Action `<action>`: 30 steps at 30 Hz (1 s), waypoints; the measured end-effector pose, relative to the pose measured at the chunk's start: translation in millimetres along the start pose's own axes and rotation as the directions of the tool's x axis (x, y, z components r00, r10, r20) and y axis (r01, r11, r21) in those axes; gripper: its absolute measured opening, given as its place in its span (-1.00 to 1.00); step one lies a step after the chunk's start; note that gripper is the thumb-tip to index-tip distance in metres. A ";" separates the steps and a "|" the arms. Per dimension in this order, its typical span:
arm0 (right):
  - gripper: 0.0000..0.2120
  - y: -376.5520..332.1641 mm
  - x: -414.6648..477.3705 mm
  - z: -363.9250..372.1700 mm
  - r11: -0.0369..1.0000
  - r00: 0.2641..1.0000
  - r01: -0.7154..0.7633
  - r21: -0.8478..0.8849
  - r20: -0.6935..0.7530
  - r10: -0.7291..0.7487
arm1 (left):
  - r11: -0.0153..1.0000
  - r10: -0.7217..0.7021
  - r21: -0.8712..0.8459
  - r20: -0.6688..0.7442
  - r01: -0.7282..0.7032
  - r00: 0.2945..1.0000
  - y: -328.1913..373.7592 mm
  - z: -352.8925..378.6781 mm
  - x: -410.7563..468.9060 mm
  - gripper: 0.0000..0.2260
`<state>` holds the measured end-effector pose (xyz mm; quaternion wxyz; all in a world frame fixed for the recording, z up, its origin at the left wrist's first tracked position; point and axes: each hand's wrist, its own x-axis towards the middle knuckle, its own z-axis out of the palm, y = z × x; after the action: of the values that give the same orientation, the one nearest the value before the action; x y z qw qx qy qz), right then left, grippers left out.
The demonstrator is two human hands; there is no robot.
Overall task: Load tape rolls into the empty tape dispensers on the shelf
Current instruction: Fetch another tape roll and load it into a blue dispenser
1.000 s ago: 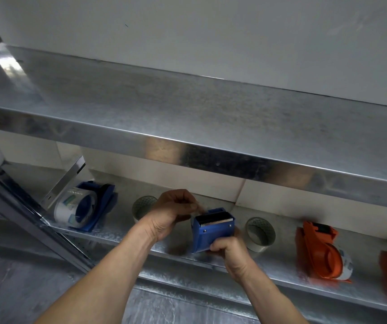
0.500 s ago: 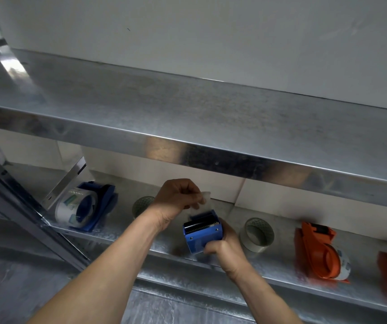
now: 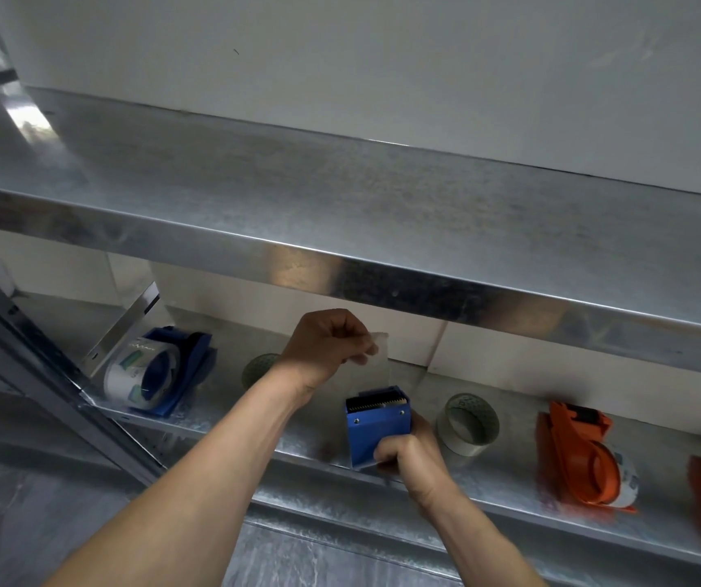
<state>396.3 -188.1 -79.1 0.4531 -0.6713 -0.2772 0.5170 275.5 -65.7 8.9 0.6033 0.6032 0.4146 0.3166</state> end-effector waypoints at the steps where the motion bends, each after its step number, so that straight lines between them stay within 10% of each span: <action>1: -0.54 -0.5 1.1 -0.3 1.000 1.000 0.003 -0.016 0.000 -0.003 | 1.000 0.008 0.002 0.007 -0.008 1.000 0.6 0.5 0.8 -0.85; 30: -0.41 -0.4 -1.8 0.4 0.994 0.993 0.113 0.013 0.037 -0.113 | 0.998 0.019 -0.052 -0.044 -0.021 0.999 1.7 -11.5 0.6 -0.84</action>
<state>395.5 -189.3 -77.9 0.4799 -0.6421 -0.3205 0.5046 265.8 -59.6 11.3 0.6065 0.5844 0.4132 0.3464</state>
